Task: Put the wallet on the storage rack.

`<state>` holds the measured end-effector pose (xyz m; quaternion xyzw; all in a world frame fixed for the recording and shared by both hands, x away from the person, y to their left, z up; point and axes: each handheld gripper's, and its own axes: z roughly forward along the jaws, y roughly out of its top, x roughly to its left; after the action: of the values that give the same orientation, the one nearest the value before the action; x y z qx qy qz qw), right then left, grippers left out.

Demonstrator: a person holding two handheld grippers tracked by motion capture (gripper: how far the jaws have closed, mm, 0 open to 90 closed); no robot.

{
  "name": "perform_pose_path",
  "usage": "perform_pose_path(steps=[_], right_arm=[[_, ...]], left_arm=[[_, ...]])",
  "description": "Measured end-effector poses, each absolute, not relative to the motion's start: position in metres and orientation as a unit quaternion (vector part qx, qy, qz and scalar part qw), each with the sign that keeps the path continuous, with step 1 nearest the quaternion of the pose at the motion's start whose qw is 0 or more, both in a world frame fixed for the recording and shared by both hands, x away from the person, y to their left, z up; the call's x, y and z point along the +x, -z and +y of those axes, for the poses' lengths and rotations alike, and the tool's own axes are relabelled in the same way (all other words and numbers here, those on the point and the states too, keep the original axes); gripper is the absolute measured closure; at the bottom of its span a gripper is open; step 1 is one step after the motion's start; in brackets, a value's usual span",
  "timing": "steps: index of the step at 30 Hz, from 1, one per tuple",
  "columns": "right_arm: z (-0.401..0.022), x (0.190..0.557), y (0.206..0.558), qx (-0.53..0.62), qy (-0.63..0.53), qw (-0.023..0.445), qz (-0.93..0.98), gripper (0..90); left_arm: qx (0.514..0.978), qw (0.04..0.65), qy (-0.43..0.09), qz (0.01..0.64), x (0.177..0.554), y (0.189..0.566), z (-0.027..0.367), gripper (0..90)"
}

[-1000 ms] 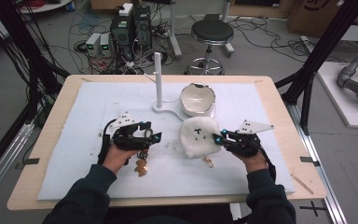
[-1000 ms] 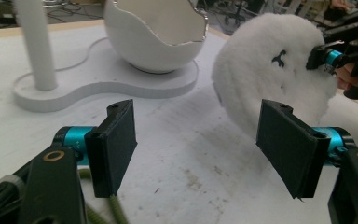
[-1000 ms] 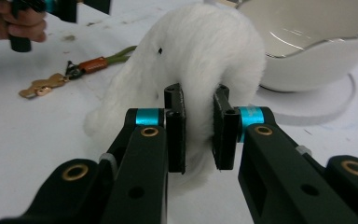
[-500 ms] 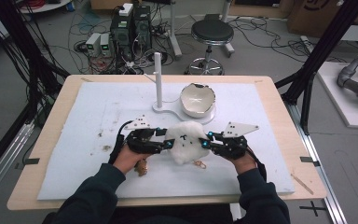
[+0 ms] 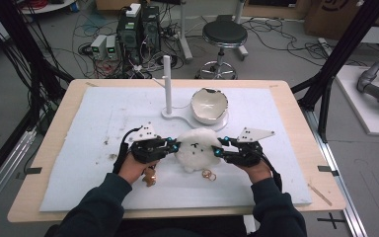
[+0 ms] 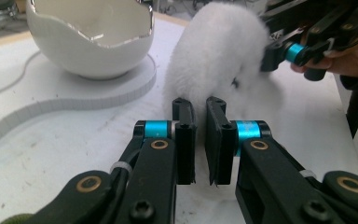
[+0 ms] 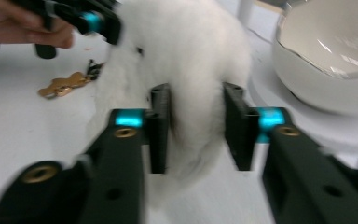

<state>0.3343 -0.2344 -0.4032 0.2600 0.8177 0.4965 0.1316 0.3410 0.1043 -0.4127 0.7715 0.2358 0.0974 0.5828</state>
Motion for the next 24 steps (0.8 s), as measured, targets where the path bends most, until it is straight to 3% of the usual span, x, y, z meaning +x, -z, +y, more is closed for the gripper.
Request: perform_pose_path(steps=[1, 2, 4, 8, 9, 10, 14, 15, 16, 17, 19, 23, 24], right_arm=[[-0.24, 0.339, 0.408, 0.28, -0.498, 0.11, 0.813, 49.5], [-0.24, 0.339, 0.408, 0.28, -0.498, 0.11, 0.813, 49.5], [-0.244, 0.345, 0.417, 0.31, -0.499, 0.073, 0.806, 38.1], [-0.243, 0.347, 0.42, 0.317, -0.499, 0.056, 0.804, 38.5], [-0.243, 0.348, 0.421, 0.318, -0.502, 0.045, 0.803, 42.2], [-0.243, 0.348, 0.421, 0.302, -0.503, 0.026, 0.809, 66.9], [-0.243, 0.342, 0.415, 0.282, -0.506, 0.062, 0.813, 75.4], [-0.244, 0.341, 0.413, 0.28, -0.509, 0.072, 0.81, 76.5], [-0.246, 0.338, 0.408, 0.27, -0.511, 0.096, 0.81, 77.2], [-0.246, 0.338, 0.408, 0.27, -0.511, 0.096, 0.81, 77.2], [-0.245, 0.335, 0.402, 0.241, -0.501, 0.128, 0.821, 77.6], [-0.24, 0.33, 0.397, 0.212, -0.49, 0.146, 0.833, 77.7], [-0.236, 0.329, 0.394, 0.202, -0.488, 0.147, 0.836, 77.4]], left_arm=[[0.763, 0.597, -0.102, 0.226, 0.34, 0.411, 0.105, 83.2], [0.763, 0.597, -0.102, 0.226, 0.34, 0.411, 0.105, 83.2], [0.759, 0.607, -0.106, 0.212, 0.338, 0.409, 0.106, 83.3], [0.757, 0.611, -0.111, 0.202, 0.337, 0.409, 0.105, 83.3], [0.756, 0.613, -0.109, 0.203, 0.337, 0.409, 0.105, 83.3], [0.758, 0.61, -0.108, 0.207, 0.338, 0.41, 0.105, 83.2], [0.768, 0.591, -0.098, 0.227, 0.341, 0.414, 0.105, 80.6], [0.776, 0.578, -0.094, 0.235, 0.342, 0.416, 0.104, 76.5], [0.784, 0.564, -0.091, 0.244, 0.343, 0.418, 0.102, 61.2], [0.787, 0.558, -0.092, 0.246, 0.343, 0.419, 0.101, 61.2], [0.785, 0.553, -0.108, 0.256, 0.344, 0.42, 0.1, 48.3], [0.778, 0.562, -0.109, 0.259, 0.345, 0.419, 0.102, 45.1], [0.779, 0.564, -0.101, 0.254, 0.345, 0.419, 0.102, 54.1]])
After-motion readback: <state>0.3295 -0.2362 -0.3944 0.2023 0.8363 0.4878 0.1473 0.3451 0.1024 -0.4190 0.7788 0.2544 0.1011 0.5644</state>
